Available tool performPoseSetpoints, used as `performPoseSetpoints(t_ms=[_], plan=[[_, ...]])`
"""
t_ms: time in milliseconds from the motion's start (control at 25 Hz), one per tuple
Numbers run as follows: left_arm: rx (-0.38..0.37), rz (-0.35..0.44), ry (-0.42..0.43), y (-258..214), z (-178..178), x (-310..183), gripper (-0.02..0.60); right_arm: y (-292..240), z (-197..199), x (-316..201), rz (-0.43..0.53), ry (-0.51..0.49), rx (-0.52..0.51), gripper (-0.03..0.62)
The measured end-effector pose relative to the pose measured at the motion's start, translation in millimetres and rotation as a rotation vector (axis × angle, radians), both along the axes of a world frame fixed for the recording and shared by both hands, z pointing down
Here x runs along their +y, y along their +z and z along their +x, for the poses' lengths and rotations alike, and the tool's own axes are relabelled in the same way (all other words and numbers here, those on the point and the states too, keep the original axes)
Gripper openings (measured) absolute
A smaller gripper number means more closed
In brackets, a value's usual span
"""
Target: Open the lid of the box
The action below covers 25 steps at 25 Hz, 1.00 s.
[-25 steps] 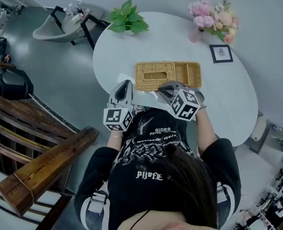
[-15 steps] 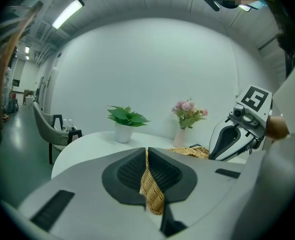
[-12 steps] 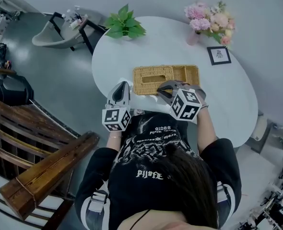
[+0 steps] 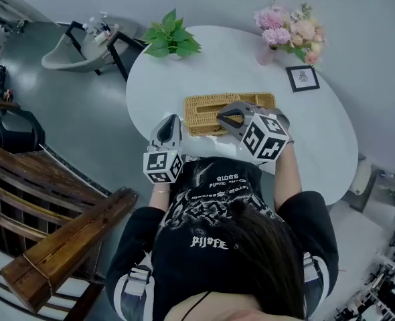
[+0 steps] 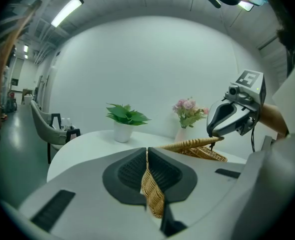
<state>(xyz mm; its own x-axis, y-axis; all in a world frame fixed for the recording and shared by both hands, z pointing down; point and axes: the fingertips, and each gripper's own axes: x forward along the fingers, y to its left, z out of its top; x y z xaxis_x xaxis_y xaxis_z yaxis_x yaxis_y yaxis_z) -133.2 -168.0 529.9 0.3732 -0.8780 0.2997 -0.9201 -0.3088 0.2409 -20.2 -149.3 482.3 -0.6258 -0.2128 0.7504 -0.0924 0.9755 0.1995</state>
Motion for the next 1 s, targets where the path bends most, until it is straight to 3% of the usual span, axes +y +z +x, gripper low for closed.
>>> performPoseSetpoints(t_ms=[1000], plan=[[-0.020, -0.018, 0.060, 5, 14, 3, 0.026, -47, -5, -68, 0.126, 0.000, -0.031, 0.034]])
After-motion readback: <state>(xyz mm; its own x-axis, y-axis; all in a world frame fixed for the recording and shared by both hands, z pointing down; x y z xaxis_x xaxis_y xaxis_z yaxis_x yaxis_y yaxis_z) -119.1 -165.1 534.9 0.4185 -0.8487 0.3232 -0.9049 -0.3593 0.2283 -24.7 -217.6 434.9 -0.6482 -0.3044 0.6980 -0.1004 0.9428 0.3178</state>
